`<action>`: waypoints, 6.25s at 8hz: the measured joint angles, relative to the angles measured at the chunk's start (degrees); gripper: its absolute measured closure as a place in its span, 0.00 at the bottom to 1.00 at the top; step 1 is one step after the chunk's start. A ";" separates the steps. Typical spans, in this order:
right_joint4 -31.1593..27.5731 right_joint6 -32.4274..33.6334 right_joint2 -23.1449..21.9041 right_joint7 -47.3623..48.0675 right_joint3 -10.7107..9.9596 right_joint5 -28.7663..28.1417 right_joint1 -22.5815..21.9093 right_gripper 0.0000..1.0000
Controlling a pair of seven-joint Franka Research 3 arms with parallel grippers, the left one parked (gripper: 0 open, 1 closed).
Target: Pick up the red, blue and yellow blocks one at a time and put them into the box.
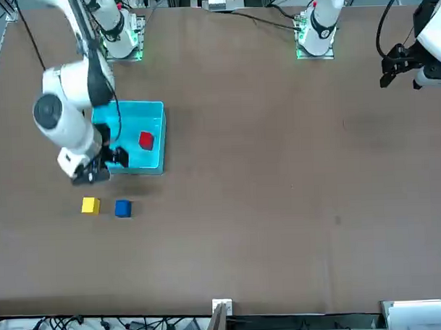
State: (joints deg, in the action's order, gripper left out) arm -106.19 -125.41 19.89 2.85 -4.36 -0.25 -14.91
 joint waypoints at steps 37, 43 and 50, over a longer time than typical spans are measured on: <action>-36.93 -9.76 -19.32 12.82 1.51 0.37 -4.37 0.00; -13.87 2.68 -14.74 -5.44 -0.39 0.51 7.38 0.00; 9.37 -2.33 12.22 -12.91 -0.46 0.47 15.74 0.00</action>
State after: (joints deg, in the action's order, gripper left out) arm -96.82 -127.74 32.11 -10.06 -4.82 0.22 0.83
